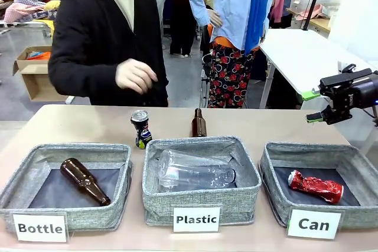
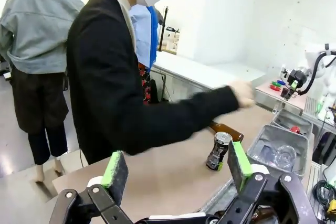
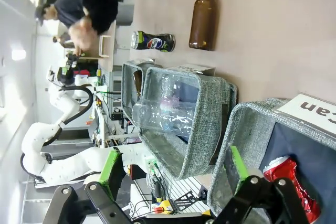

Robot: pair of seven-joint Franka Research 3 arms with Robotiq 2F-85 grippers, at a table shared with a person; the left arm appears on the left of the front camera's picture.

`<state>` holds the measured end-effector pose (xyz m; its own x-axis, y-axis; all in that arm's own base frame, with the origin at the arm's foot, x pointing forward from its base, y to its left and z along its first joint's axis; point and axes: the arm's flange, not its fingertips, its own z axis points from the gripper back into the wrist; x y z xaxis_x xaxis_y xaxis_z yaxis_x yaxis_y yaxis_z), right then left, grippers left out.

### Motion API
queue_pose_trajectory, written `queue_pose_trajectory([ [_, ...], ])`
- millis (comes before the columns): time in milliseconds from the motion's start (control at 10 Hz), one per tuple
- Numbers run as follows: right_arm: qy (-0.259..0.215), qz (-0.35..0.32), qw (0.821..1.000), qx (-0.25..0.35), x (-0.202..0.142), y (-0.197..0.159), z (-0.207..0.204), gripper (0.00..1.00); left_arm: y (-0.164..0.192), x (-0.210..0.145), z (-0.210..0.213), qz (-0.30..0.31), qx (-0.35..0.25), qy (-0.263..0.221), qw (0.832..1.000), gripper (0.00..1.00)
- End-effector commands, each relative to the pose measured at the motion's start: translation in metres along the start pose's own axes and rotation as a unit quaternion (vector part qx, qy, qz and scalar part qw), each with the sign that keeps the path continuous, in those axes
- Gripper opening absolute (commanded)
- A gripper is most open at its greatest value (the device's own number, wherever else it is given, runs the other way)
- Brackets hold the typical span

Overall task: Sort the can waste into the basket.
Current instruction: Pick up the can waste from the table and place it in the right Fabric basket.

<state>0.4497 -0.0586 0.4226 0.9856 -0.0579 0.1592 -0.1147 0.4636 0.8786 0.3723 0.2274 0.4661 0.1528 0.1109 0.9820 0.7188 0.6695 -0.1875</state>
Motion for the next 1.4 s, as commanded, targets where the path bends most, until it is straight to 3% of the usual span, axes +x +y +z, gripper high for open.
queue_pose_trajectory([
  [0,0.002,0.010,1.000,0.004,-0.001,0.002,0.003,1.00,-0.002,-0.003,0.005,0.001,0.003,0.004,1.000,1.00],
  [300,0.002,0.010,1.000,0.004,-0.001,0.002,0.003,1.00,-0.018,-0.008,-0.045,-0.032,0.024,0.063,0.997,1.00],
  [500,0.002,0.010,1.000,0.004,-0.001,0.002,0.003,1.00,-0.039,-0.019,-0.095,-0.080,-0.010,0.118,0.990,1.00],
  [800,0.002,0.010,1.000,0.004,-0.001,0.002,0.003,1.00,-0.077,-0.045,-0.174,-0.168,-0.033,0.176,0.969,1.00],
  [1000,0.002,0.010,1.000,0.004,-0.001,0.002,0.003,1.00,-0.104,-0.064,-0.214,-0.232,-0.048,0.179,0.955,1.00],
  [1300,0.002,0.010,1.000,0.004,-0.001,0.002,0.003,1.00,-0.113,-0.100,-0.261,-0.208,-0.166,0.236,0.935,1.00],
])
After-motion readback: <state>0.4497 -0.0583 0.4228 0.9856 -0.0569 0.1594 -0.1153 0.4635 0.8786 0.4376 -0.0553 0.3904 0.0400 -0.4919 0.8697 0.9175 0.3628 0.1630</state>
